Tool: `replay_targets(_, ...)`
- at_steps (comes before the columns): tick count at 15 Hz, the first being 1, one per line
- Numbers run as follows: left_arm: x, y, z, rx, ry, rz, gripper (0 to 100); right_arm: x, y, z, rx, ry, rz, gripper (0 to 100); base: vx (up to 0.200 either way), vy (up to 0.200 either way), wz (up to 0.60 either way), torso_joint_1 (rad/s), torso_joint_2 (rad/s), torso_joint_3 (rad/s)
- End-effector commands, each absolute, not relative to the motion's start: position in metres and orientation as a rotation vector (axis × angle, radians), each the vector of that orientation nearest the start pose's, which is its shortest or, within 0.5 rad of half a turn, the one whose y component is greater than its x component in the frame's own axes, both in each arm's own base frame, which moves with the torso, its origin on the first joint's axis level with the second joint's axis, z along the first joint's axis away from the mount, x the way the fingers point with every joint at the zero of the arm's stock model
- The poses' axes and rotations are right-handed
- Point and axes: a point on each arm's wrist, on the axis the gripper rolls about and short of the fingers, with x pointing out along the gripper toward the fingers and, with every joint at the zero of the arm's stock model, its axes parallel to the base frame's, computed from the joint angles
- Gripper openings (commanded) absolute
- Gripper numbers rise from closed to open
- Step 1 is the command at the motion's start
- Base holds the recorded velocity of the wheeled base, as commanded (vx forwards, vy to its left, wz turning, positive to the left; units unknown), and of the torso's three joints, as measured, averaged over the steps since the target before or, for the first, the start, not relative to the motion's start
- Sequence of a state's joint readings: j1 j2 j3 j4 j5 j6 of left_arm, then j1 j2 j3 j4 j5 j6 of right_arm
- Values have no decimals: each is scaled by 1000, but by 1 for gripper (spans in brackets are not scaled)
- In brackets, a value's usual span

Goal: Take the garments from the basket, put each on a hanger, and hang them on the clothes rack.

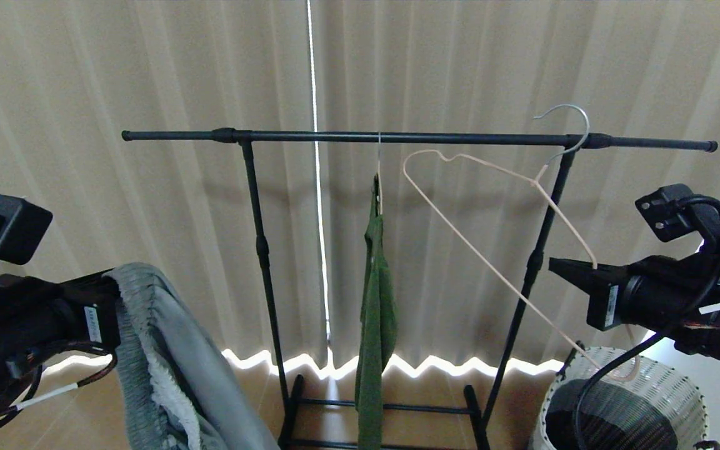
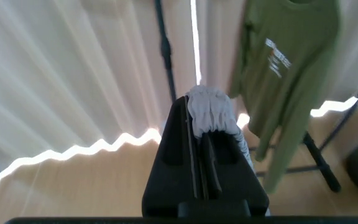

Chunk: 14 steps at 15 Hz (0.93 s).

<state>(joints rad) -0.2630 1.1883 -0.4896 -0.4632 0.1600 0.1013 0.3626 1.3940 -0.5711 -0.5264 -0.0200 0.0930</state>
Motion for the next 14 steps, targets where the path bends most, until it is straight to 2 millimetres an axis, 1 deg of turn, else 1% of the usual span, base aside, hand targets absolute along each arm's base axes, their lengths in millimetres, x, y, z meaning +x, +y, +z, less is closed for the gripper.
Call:
replay_targets(1,180,-59,202,119,263,-160,0,184,98,187,80,325,440,0,0,0,0,0,0,0)
replay_targets(2,185,-70,204,88,268,-171,0,177,105,186,82,332,488,0,0,0,0,0,0,0)
replay_targets(3,194,-81,208,66,263,-146,0,171,109,187,78,326,518,0,0,0,0,0,0,0)
replay_targets(4,203,-90,213,67,250,-88,0,167,111,189,74,318,538,0,0,0,0,0,0,0)
replay_targets(5,209,-95,216,74,239,-35,0,165,112,189,72,315,549,0,0,0,0,0,0,0)
replay_targets(7,218,-99,221,76,233,0,0,162,116,188,63,326,571,0,0,0,0,0,0,0)
replay_targets(9,231,-100,222,62,240,22,0,160,124,184,47,350,608,0,0,0,0,0,0,0)
replay_targets(10,240,-101,224,25,237,44,0,158,129,176,29,380,626,0,0,0,0,0,0,0)
replay_targets(11,244,-103,225,-1,234,50,0,158,131,175,22,387,636,0,0,0,0,0,0,0)
replay_targets(13,247,-104,224,-7,238,53,0,156,133,175,22,384,645,0,0,0,0,0,0,0)
replay_targets(14,252,-106,223,-2,239,76,0,154,136,172,13,398,665,0,0,0,0,0,0,0)
